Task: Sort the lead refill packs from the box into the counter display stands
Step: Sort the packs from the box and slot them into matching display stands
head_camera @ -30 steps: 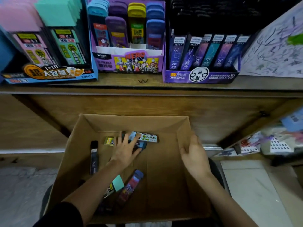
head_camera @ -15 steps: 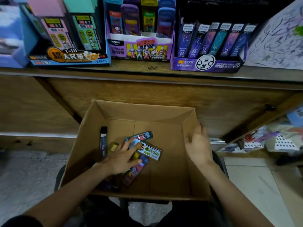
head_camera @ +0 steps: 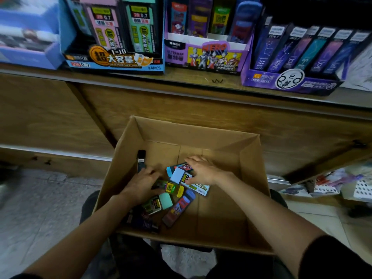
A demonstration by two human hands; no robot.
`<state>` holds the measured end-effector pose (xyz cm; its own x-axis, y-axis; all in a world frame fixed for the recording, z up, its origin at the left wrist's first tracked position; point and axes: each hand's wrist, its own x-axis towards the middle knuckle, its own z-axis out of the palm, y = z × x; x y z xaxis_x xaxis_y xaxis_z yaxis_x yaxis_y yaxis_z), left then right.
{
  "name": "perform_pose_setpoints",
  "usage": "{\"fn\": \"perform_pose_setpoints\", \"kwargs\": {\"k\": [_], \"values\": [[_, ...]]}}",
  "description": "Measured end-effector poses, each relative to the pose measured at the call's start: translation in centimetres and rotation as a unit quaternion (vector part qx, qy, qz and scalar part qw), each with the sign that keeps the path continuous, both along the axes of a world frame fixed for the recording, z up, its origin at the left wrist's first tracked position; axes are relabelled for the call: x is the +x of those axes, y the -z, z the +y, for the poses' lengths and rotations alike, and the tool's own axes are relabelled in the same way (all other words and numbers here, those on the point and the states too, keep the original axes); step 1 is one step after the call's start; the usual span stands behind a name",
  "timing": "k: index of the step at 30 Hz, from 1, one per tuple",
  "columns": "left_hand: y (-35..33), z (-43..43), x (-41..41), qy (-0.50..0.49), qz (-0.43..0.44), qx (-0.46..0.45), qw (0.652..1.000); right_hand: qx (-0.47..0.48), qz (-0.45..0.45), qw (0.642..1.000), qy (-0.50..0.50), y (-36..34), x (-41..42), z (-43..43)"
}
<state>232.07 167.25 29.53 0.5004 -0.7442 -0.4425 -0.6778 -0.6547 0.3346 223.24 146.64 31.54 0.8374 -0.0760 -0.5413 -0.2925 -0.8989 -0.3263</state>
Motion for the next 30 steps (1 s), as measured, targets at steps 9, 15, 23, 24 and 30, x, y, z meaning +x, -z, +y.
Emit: {"fn": "perform_pose_setpoints", "kwargs": {"k": [9, 15, 23, 24, 30], "values": [[0.1, -0.2, -0.1, -0.028, 0.014, -0.028, 0.999, 0.142, 0.066, 0.973, 0.170, 0.7, 0.2, 1.3], [0.1, -0.3, 0.0, -0.060, 0.071, -0.013, 0.996, 0.253, 0.016, 0.904, 0.345, 1.4, -1.1, 2.2], [-0.8, -0.6, -0.1, -0.092, 0.070, -0.056, 0.992, 0.335, -0.118, 0.815, 0.458, -1.4, -4.1, 0.6], [-1.3, -0.9, -0.3, -0.110, 0.049, -0.081, 0.989, 0.354, -0.133, 0.799, 0.468, -2.3, -4.6, 0.4], [-5.8, -4.4, -4.2, -0.310, 0.309, -0.310, 0.844, 0.474, -0.196, 0.715, 0.475, -7.3, -7.1, -0.2]]}}
